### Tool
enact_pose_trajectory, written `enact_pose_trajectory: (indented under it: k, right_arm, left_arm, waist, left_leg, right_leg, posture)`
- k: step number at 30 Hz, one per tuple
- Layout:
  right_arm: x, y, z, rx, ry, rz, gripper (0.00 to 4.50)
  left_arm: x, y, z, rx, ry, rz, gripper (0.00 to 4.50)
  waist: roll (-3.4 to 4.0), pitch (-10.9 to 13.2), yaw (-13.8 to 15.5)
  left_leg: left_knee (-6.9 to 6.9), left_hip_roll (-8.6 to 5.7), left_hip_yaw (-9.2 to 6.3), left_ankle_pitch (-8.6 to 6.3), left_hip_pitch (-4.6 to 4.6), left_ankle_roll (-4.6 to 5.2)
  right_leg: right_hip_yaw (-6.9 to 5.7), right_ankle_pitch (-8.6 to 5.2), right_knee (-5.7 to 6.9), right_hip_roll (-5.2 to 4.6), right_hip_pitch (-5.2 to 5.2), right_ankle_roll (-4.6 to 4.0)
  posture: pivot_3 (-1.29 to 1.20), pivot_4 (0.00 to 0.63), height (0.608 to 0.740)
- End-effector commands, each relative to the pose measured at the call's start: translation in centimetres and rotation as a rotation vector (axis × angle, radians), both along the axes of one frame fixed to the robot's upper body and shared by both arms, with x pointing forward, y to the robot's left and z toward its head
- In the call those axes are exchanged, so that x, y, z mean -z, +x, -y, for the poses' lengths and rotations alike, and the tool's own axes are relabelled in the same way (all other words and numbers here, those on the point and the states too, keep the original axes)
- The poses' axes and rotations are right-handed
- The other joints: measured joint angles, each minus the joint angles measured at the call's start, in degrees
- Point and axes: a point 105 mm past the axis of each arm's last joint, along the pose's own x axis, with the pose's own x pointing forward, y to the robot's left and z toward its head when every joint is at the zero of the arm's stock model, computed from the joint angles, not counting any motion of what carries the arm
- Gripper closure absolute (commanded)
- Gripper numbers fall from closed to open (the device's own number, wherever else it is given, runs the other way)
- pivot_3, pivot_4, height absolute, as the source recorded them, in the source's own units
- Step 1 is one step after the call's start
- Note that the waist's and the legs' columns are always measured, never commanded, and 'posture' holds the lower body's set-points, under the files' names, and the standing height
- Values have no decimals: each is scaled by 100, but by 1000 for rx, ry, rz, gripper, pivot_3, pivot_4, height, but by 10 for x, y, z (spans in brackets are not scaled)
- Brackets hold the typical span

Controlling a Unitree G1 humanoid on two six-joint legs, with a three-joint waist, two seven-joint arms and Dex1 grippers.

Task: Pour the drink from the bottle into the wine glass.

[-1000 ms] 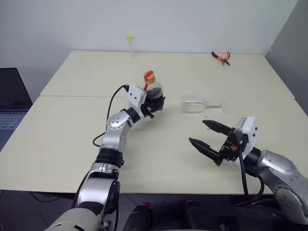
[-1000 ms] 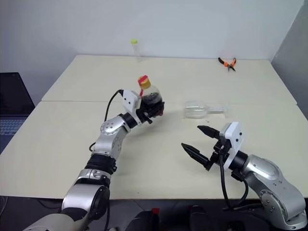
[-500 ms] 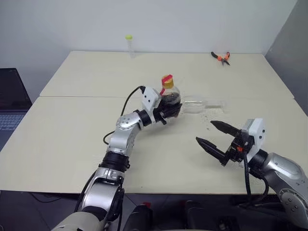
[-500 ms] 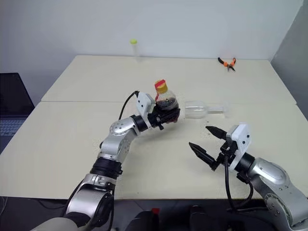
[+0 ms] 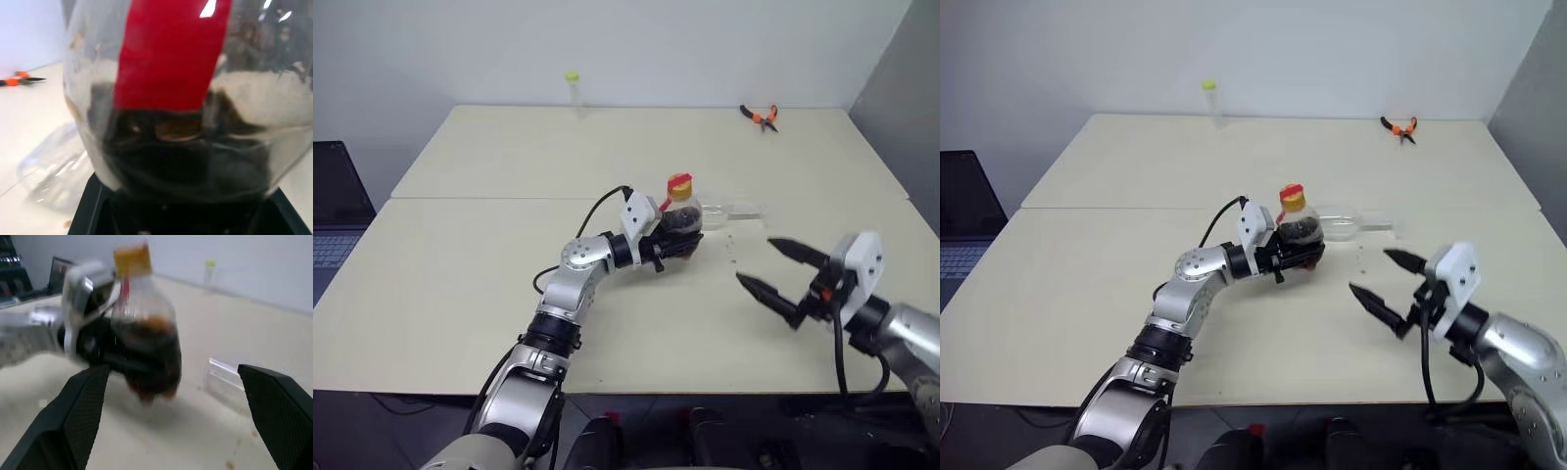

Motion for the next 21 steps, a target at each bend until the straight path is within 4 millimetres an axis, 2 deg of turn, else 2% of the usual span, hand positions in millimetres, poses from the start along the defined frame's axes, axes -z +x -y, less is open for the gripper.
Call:
enact_pose_trajectory:
  k: [1, 5, 12, 21]
  right_arm:
    - [-15, -3, -13, -20, 21, 1, 0]
    - [-22, 1, -26, -63, -17, -16, 0]
    - [-23, 6, -35, -75, -99, -22, 0]
    - [-23, 13, -36, -32, -94, -41, 0]
  left_arm:
    - [-14, -3, 2, 24, -17, 54, 2789]
    - [-7, -7, 6, 61, 21, 51, 2790]
    - [0, -12, 11, 98, 56, 52, 2811]
    - [5, -12, 11, 116, 102, 59, 2822]
  waist:
    - [-1, 0, 25]
    - [-1, 0, 32]
    - [0, 1, 38]
    - [0, 1, 32]
  left_leg:
    - [-2, 0, -4, 0, -2, 0]
    - [4, -8, 3, 0, -11, -1]
    - [4, -8, 0, 0, -13, 1]
    - [3, -4, -3, 0, -12, 2]
  right_leg:
    - [-3, 0, -3, 0, 0, 0]
    - [1, 0, -10, -10, -1, 1]
    - [-3, 0, -11, -10, -1, 1]
    - [-5, 0, -7, -7, -2, 1]
  posture:
    - [0, 150, 740]
    - [0, 150, 740]
    - [0, 150, 740]
    - [0, 150, 740]
